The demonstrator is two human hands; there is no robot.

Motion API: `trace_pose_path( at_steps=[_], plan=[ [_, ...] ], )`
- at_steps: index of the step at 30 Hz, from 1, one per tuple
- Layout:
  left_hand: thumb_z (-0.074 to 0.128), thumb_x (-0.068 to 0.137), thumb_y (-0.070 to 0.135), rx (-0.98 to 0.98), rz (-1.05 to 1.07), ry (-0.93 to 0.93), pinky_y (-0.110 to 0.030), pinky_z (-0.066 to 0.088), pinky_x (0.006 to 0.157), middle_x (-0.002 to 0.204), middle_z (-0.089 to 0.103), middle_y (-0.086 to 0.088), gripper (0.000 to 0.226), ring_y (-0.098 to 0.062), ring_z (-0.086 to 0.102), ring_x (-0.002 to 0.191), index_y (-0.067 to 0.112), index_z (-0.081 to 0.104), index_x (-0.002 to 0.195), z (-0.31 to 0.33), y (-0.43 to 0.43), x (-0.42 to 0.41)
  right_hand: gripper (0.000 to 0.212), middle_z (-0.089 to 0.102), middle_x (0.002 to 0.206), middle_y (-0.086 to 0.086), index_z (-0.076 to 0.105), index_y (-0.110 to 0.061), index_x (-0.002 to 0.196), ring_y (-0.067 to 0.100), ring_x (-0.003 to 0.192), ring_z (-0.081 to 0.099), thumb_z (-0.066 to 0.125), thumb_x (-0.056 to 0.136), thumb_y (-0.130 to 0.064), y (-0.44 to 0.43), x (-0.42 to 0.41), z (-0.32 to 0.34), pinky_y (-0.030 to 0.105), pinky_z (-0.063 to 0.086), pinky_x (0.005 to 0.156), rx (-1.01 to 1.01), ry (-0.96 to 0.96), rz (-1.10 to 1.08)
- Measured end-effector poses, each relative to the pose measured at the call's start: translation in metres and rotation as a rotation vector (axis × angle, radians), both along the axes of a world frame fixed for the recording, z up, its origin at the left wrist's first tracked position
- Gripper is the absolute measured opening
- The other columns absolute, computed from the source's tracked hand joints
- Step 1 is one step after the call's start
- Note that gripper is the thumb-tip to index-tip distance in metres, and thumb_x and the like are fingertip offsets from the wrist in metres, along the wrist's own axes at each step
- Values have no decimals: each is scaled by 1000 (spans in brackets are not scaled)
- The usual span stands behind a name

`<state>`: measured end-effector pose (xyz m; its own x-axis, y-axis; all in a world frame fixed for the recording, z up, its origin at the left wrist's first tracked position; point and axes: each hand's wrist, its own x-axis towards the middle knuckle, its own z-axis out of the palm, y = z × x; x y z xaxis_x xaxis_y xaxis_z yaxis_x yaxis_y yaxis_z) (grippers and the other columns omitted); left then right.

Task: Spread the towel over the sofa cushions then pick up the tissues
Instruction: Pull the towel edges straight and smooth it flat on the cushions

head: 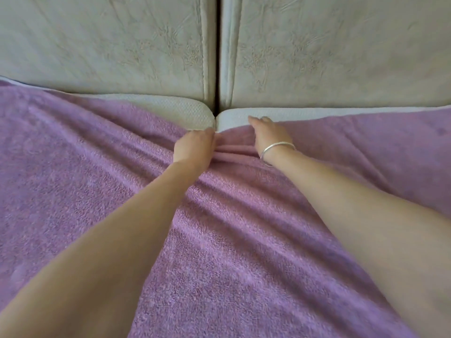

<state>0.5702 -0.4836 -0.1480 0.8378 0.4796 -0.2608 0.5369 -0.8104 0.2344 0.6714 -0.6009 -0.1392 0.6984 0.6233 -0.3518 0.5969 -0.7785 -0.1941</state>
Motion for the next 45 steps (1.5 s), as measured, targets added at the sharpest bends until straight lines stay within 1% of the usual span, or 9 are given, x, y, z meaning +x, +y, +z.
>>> trace_pose_path(
  at_steps=[8,13,16,19,22,26,33,38,45],
  plan=[
    [48,93,19,143,-116,231,-34,37,70,116,60,-15,25,-34,56,107,10,57,114,-4,13,37,29,61,118,20,49,-8,119,36,108,58,45,90,-3,20,19,-9,35,46,81,-60,-106,-14],
    [41,92,4,161,72,-150,-38,36,61,101,63,-23,20,-40,60,91,4,53,108,11,28,59,40,64,107,29,36,-2,130,43,100,62,38,91,4,32,39,6,44,49,78,149,-288,-134],
    [40,93,2,126,59,-230,-40,38,58,95,65,-22,17,-39,61,85,5,48,108,10,24,75,31,63,109,29,41,-2,123,42,100,62,39,92,1,29,54,3,43,48,77,192,-213,-97],
    [41,95,17,-12,43,-111,-43,42,80,120,57,-20,32,-36,50,114,10,39,126,-16,11,70,32,57,125,23,42,-5,125,35,114,56,42,94,-9,17,47,-19,40,44,91,177,-30,-26],
    [27,98,32,86,-69,-15,-44,12,114,149,32,-9,53,-29,12,142,15,11,146,-47,5,49,53,39,147,12,24,-10,144,24,135,38,40,93,-15,13,40,-46,36,29,112,171,-68,56],
    [22,98,32,133,-65,-33,-44,2,116,154,22,-2,51,-26,5,143,16,14,146,-59,4,51,55,21,156,1,21,-18,146,17,144,17,37,93,-22,14,40,-65,36,14,117,157,-106,44],
    [28,97,18,-120,161,-234,-36,3,116,155,16,0,50,-17,5,144,15,15,146,-41,-88,49,48,11,158,-1,16,-18,147,13,146,9,25,101,-21,14,50,-53,32,8,119,94,76,85],
    [25,99,25,-56,242,-206,-37,-1,117,156,13,-3,50,-20,2,144,13,15,146,-45,-107,81,41,42,146,7,43,-13,135,20,136,37,37,95,-10,-21,69,-27,33,26,115,170,59,97],
    [13,90,34,99,176,-253,-39,15,115,148,36,-2,59,-20,27,139,14,33,141,-60,-117,92,49,12,158,-3,20,-21,147,11,144,17,32,99,-23,-71,71,-55,33,16,118,181,-33,106]
  ],
)
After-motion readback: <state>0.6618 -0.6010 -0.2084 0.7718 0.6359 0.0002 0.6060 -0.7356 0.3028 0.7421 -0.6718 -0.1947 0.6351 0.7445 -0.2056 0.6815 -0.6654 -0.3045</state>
